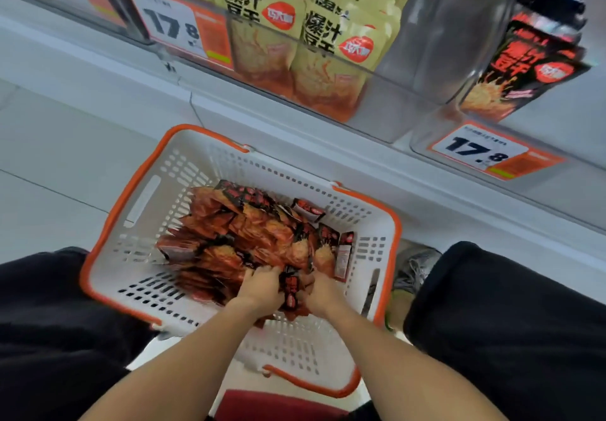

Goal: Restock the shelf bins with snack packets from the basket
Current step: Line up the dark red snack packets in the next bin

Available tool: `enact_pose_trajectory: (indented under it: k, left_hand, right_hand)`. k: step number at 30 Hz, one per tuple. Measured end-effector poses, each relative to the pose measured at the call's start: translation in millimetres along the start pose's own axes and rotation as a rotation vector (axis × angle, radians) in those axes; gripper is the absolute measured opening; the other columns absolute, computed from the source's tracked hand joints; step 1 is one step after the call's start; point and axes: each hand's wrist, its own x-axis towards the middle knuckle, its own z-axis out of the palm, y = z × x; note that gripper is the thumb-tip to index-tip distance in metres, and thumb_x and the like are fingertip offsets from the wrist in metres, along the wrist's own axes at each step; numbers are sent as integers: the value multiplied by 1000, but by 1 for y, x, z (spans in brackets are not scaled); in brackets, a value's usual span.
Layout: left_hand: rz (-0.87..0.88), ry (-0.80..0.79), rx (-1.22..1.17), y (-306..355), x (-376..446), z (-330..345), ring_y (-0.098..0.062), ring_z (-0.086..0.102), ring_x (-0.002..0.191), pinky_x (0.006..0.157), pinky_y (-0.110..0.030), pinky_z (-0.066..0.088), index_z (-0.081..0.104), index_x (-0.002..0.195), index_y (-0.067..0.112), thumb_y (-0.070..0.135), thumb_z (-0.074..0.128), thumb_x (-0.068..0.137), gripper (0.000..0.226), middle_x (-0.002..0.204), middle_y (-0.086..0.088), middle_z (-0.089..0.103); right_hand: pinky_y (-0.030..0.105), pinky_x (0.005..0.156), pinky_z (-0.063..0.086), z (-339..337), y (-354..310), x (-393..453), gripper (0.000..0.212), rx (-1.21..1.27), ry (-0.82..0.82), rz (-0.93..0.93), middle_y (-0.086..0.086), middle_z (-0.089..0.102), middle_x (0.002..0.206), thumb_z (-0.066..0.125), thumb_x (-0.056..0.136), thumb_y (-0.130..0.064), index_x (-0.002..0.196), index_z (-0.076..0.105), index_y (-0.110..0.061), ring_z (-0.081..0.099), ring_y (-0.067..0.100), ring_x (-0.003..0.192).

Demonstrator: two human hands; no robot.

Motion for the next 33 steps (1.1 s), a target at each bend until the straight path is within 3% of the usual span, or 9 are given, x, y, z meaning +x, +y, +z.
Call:
enact_pose_trajectory:
  k: [5,8,12,18,20,23,25,29,33]
  left_hand:
    - [6,-1,8,-4,2,5,-26,48,125,106,-39,30,51,130,18,28,55,91,40,129,-4,58]
    - [-17,34,-68,-5,1,3,-27,46,127,106,-40,33,47,134,16,24,56,91,44,132,-5,53]
    - [-33,131,-225,-2,-4,-12,-30,44,128,103,-44,41,44,138,14,32,57,93,50,134,-7,47]
    - [66,255,-639,34,-12,-45,-19,53,115,96,-31,45,61,120,20,57,58,91,46,112,2,59]
    - [147,324,-753,58,-25,-66,-12,59,106,92,-24,47,60,118,22,41,57,98,27,110,9,60]
    - [286,461,-850,91,-49,-98,-3,66,86,75,-20,52,64,110,17,32,58,99,19,92,11,70]
    - [382,571,-822,107,-67,-122,0,65,79,67,-19,50,65,104,22,32,60,99,12,84,12,70]
    - [546,751,-782,132,-106,-168,5,63,75,60,-9,40,61,93,39,29,62,97,12,77,23,68]
    - [678,872,-741,153,-131,-204,-2,60,96,76,-10,42,59,106,40,31,61,98,12,98,17,66]
  right_hand:
    - [38,72,46,23,-8,13,21,105,77,42,-2,56,74,65,85,-10,77,51,-23,54,20,78]
    - [36,75,49,20,-18,15,12,42,84,22,1,61,82,61,83,-8,86,57,-18,56,21,79]
    - [29,69,40,-16,-34,11,17,-125,24,-6,4,55,100,56,84,-3,89,51,-19,52,21,84]
    - [30,66,36,-124,-78,-32,23,-443,39,-173,9,55,82,52,84,6,91,61,-13,45,21,73]
    - [28,60,33,-163,-97,-58,23,-574,99,-234,20,55,80,48,81,10,88,61,-8,45,23,72]
    - [29,61,34,-212,-121,-115,29,-739,190,-355,3,55,88,48,85,6,100,60,-16,55,27,90]
    - [31,57,33,-235,-125,-155,19,-808,250,-439,-4,47,81,53,89,-3,98,51,-19,50,23,85]
    - [40,78,48,-262,-116,-211,11,-688,466,-595,-4,59,97,60,94,-21,103,54,-25,53,20,96]
    - [10,73,39,-288,-115,-254,21,-377,711,-783,-18,63,91,69,92,-19,111,64,-28,54,-1,86]
